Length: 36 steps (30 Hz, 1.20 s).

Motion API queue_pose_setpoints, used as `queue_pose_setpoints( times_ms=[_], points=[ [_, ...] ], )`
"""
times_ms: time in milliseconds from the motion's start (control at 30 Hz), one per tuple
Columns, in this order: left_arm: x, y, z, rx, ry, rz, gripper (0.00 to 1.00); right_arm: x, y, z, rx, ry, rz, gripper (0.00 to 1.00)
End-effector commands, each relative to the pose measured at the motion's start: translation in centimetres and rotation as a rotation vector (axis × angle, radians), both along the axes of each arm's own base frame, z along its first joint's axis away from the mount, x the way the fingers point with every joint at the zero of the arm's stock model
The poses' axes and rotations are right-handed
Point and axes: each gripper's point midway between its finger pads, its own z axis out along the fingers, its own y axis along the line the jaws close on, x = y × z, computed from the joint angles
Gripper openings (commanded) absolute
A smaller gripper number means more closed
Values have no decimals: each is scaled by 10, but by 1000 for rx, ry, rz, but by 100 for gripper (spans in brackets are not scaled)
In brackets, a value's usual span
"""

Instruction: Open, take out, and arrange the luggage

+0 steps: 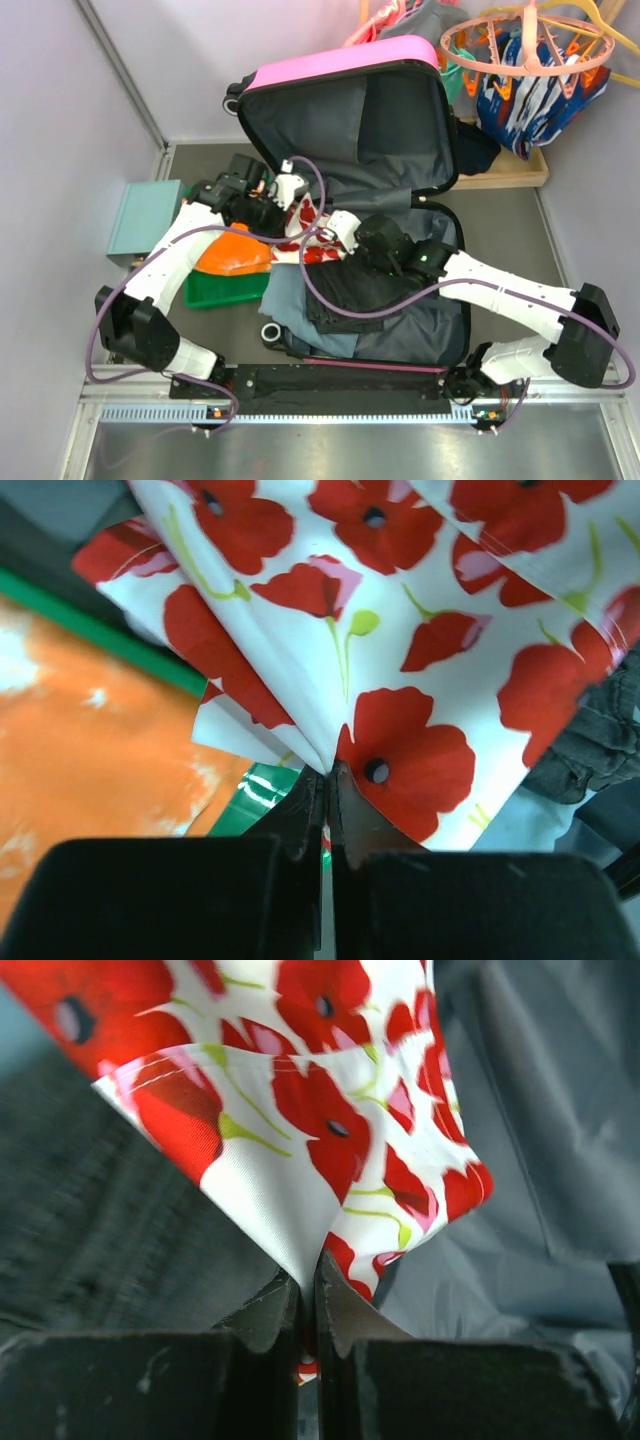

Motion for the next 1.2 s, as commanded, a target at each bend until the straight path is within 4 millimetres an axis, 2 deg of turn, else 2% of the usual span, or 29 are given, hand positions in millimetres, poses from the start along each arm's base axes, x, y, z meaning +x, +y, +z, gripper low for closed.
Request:
queue_pose_setpoints(
  times_ms=[0, 33, 67, 133, 167, 200, 267, 300, 367, 467, 600, 633, 667, 733, 767, 800, 833, 867, 933, 1033, 1167],
  points=[
    [7, 34, 25, 18, -70, 45, 0, -7, 37, 27, 73, -8, 54, 0],
    [7, 39, 25, 19, -71, 52, 0, -9, 43, 26, 67, -4, 63, 0],
    [8, 42, 26, 17, -72, 57, 0, -6, 50, 35, 82, -12, 65, 0],
    [12, 56, 28, 22, -83, 84, 0, -2, 62, 30, 66, 3, 66, 0],
    [13, 62, 28, 28, -87, 91, 0, 0, 71, 42, 85, -9, 74, 0],
    [15, 73, 26, 35, -85, 121, 0, 2, 79, 38, 74, 2, 82, 0],
    [17, 86, 26, 43, -95, 143, 0, 5, 97, 53, 103, -11, 108, 0],
    [18, 98, 24, 45, -91, 172, 0, 6, 103, 56, 99, -18, 130, 0],
    [18, 109, 23, 47, -90, 186, 0, 10, 122, 60, 99, -30, 173, 0],
    [21, 136, 15, 64, -90, 244, 0, 15, 151, 59, 94, -53, 253, 0],
    [25, 177, -4, 93, -67, 343, 0, 29, 191, 45, 52, -77, 345, 0],
    [26, 185, -8, 101, -66, 357, 0, 30, 204, 55, 62, -109, 362, 0],
    [27, 192, -12, 103, -65, 374, 0, 34, 215, 31, 20, -95, 378, 0],
    [29, 213, -26, 124, -52, 424, 0, 37, 234, 28, 6, -124, 418, 0],
    [26, 224, -37, 148, -33, 452, 0, 39, 243, 7, -23, -110, 437, 0],
    [27, 228, -46, 157, -24, 445, 0, 40, 247, -2, -30, -99, 448, 0],
    [33, 232, -50, 159, -47, 442, 0, 42, 253, -1, -29, -107, 455, 0],
    [29, 232, -63, 164, -23, 438, 0, 44, 255, -21, -65, -95, 467, 0],
    [33, 240, -79, 200, -15, 431, 0, 49, 259, -24, -82, -106, 459, 0],
    [26, 254, -108, 267, 46, 444, 0, 45, 257, -41, -130, -84, 481, 0],
    [23, 258, -128, 277, 102, 441, 0, 27, 256, -54, -196, -95, 565, 0]
  ],
)
